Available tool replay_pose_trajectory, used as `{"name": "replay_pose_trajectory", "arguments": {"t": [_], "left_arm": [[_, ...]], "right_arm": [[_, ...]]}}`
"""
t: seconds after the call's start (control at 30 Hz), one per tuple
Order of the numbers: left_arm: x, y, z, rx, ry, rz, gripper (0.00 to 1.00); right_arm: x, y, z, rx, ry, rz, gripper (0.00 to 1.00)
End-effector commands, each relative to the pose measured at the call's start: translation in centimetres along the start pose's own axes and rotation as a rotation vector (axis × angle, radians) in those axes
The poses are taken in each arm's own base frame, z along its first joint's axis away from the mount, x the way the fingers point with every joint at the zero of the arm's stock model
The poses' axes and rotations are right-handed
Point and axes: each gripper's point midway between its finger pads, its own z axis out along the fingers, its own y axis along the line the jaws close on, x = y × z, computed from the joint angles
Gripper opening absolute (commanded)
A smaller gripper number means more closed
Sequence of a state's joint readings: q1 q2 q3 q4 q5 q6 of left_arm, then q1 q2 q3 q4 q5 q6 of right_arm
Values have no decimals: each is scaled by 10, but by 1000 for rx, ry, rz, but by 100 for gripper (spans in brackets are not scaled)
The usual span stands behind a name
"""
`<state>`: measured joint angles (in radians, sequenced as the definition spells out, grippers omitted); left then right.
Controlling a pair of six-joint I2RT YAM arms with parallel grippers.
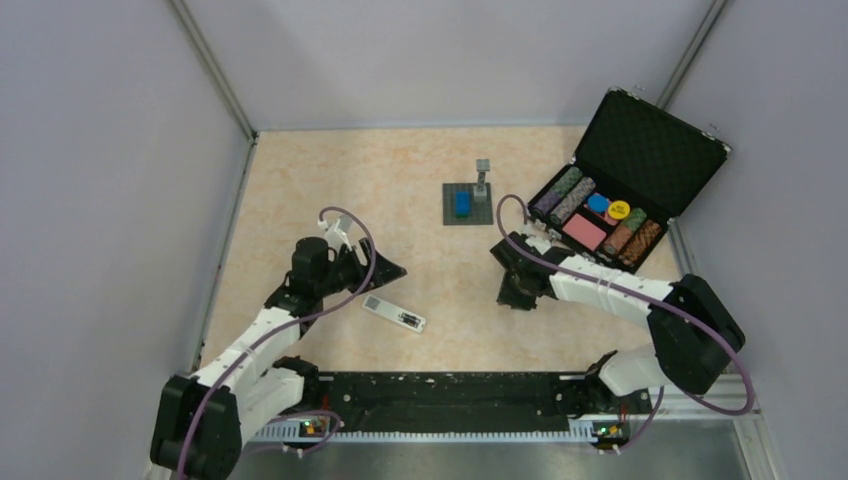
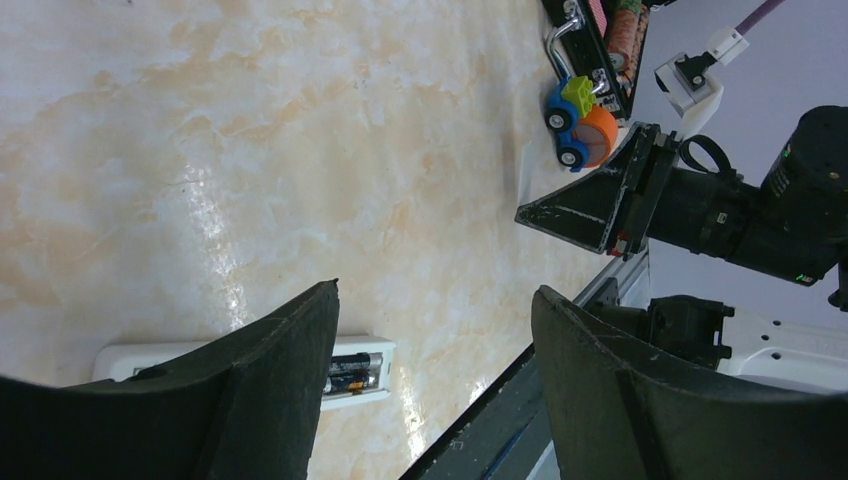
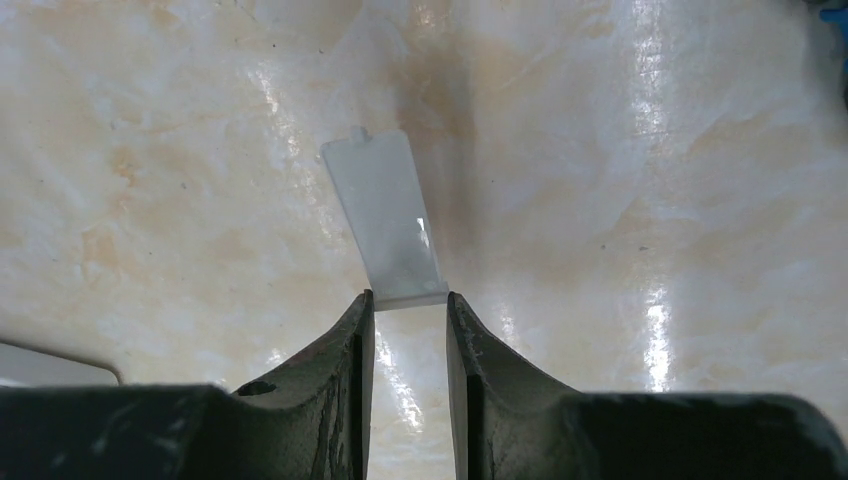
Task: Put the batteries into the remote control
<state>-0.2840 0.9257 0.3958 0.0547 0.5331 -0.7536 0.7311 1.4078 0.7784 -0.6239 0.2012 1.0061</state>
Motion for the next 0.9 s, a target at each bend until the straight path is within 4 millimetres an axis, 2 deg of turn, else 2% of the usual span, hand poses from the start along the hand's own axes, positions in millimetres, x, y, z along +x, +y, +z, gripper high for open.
{"name": "replay_pose_trajectory", "arguments": {"t": [0.0,0.23,0.43,0.53,0.57,0.73,0.8,0.87], "left_arm": [[-10,-23,10,109,-5,14,75],[-4,-42,42,184,57,27,76],[16,-77,90,234,150,81,76],[16,-88,113,243,155,73,75],[20,-84,123,228,169,63,75],[29,-88,155,228,217,41,65],[34,-89,165,218,235,49,59],[38,-94,170,230,252,56,57]], "right_arm": [[-11,14,-6,-99,-70,-83,24],[-13,33,-18,-240,-97,-183,24],[-5,37,-20,-294,-76,-262,24],[-3,39,-22,-317,-73,-284,25],[-3,40,-23,-327,-72,-292,25],[-1,46,-29,-383,-78,-318,25],[-2,47,-31,-394,-86,-323,25],[-3,48,-33,-399,-91,-321,25]]}}
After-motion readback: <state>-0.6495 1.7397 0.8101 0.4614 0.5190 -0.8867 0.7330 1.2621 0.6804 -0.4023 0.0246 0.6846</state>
